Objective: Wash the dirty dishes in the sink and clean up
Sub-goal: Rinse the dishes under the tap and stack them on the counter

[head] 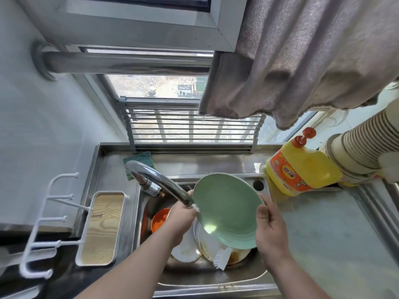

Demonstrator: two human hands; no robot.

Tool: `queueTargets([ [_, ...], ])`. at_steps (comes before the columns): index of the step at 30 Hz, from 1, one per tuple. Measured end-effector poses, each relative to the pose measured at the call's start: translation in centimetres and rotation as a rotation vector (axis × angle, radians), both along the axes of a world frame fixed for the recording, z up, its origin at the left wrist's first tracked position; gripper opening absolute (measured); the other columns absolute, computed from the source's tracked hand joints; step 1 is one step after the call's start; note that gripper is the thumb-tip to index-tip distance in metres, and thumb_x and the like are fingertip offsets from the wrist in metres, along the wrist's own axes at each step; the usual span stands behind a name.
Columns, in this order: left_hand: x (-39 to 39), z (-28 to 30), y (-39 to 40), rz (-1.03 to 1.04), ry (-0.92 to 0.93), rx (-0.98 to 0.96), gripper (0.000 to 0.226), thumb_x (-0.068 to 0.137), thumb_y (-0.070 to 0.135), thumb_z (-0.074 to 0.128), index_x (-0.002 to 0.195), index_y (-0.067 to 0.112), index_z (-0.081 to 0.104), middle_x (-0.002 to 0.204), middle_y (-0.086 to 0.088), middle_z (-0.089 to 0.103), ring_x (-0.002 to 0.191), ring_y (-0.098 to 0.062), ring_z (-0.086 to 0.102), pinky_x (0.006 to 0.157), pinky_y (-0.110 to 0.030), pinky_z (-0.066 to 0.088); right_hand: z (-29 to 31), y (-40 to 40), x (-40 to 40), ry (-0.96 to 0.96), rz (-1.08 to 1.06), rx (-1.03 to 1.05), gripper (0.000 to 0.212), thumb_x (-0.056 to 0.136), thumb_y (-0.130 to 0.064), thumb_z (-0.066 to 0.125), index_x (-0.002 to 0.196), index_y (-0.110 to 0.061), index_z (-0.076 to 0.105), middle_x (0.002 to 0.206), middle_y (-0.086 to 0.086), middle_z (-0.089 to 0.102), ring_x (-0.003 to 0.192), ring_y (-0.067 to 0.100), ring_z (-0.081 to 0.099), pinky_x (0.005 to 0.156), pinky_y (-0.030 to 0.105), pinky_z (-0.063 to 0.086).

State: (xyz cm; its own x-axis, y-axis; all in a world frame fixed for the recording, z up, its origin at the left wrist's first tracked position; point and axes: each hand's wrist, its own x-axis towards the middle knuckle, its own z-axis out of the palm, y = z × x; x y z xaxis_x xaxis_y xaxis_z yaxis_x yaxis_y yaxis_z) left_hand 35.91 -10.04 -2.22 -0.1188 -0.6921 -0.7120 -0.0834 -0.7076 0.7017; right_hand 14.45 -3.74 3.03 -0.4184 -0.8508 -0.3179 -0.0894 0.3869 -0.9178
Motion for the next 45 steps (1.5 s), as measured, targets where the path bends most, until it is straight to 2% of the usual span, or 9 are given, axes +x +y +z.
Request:
queueTargets([
  [5, 2.0, 0.5, 0.9, 0.036, 0.011, 0.036, 0.025, 0.107, 0.009, 0.052, 0.119, 0.020, 0.070, 0.107, 0.002, 0.080, 0.096, -0.018, 0.077, 0.075, -0.037, 0.063, -3.2, 0.0, 0.8, -0.227, -0.088, 0.091, 0.048, 0.099, -0.056, 0.051, 0.133, -0.026, 0.066, 0.124, -0.005, 0.075, 0.118, 0.020, 0.069, 0.093, 0.042, 0.057],
  [9, 4.4, 2.0, 1.3, 0.058, 0.028, 0.026, 0.049, 0.097, -0.010, 0.041, 0.122, 0.022, 0.069, 0.110, -0.006, 0.079, 0.099, -0.030, 0.077, 0.068, -0.041, 0.062, -5.5, -1.1, 3.0, -0.456, -0.214, 0.306, 0.050, 0.099, -0.060, 0.046, 0.133, -0.028, 0.062, 0.120, 0.004, 0.074, 0.110, 0.029, 0.070, 0.079, 0.043, 0.060],
  [13, 5.9, 2.5, 1.4, 0.141, 0.056, 0.015, 0.068, 0.083, -0.028, 0.033, 0.114, 0.016, 0.074, 0.106, -0.018, 0.078, 0.091, -0.037, 0.075, 0.057, -0.034, 0.057, -7.3, -0.9, 5.4, -0.537, -0.197, 0.521, 0.047, 0.107, -0.057, 0.034, 0.148, -0.035, 0.046, 0.133, 0.000, 0.060, 0.116, 0.030, 0.061, 0.098, 0.052, 0.054],
  [18, 6.9, 1.7, 2.2, 0.248, 0.092, 0.047, 0.063, 0.071, -0.028, 0.043, 0.114, 0.007, 0.071, 0.114, -0.030, 0.073, 0.099, -0.043, 0.071, 0.087, -0.050, 0.051, -6.6, -0.8, 7.4, -0.623, -0.195, 0.564, 0.046, 0.110, -0.056, 0.030, 0.148, -0.037, 0.047, 0.122, -0.007, 0.065, 0.115, 0.026, 0.064, 0.091, 0.045, 0.052],
  [22, 6.9, 2.8, 2.8, 0.148, 0.057, 0.172, 0.064, 0.091, -0.022, 0.042, 0.122, 0.029, 0.064, 0.112, -0.009, 0.076, 0.090, -0.031, 0.071, 0.066, -0.039, 0.056, -6.0, -1.7, 7.5, -0.639, -0.222, 0.503, 0.043, 0.110, -0.054, 0.032, 0.138, -0.035, 0.058, 0.124, -0.006, 0.068, 0.107, 0.021, 0.065, 0.081, 0.040, 0.055],
  [25, 6.6, 3.1, 3.2, 0.073, -0.030, 0.246, 0.047, 0.096, -0.015, 0.045, 0.121, 0.022, 0.061, 0.107, -0.010, 0.074, 0.081, -0.029, 0.069, 0.056, -0.038, 0.059, -5.3, -2.6, 6.8, -0.615, -0.247, 0.407, 0.039, 0.112, -0.050, 0.032, 0.123, -0.036, 0.067, 0.115, -0.006, 0.074, 0.104, 0.019, 0.069, 0.078, 0.039, 0.057],
  [29, 6.4, 2.1, 3.6, 0.129, -0.008, 0.303, 0.048, 0.091, -0.021, 0.049, 0.124, 0.012, 0.061, 0.118, -0.020, 0.072, 0.102, -0.044, 0.071, 0.074, -0.054, 0.065, -5.1, -3.1, 5.2, -0.612, -0.227, 0.321, 0.041, 0.109, -0.055, 0.032, 0.135, -0.041, 0.061, 0.128, -0.006, 0.073, 0.119, 0.023, 0.068, 0.095, 0.047, 0.056],
  [39, 4.6, 1.7, 3.4, 0.316, 0.098, 0.085, 0.056, 0.085, -0.031, 0.046, 0.114, 0.011, 0.069, 0.103, -0.010, 0.080, 0.103, -0.032, 0.074, 0.081, -0.046, 0.064, -4.6, -0.5, 5.9, -0.509, -0.027, 0.435, 0.029, 0.112, -0.041, 0.033, 0.119, -0.045, 0.061, 0.126, -0.011, 0.067, 0.118, 0.021, 0.061, 0.104, 0.046, 0.044],
  [45, 4.9, 0.8, 2.8, 0.350, 0.094, 0.069, 0.065, 0.085, -0.030, 0.046, 0.126, 0.016, 0.067, 0.116, -0.010, 0.077, 0.111, -0.034, 0.071, 0.087, -0.055, 0.062, -5.2, 0.9, 6.2, -0.386, 0.017, 0.441, 0.030, 0.111, -0.038, 0.038, 0.133, -0.042, 0.057, 0.126, -0.008, 0.065, 0.116, 0.027, 0.060, 0.100, 0.045, 0.049],
])
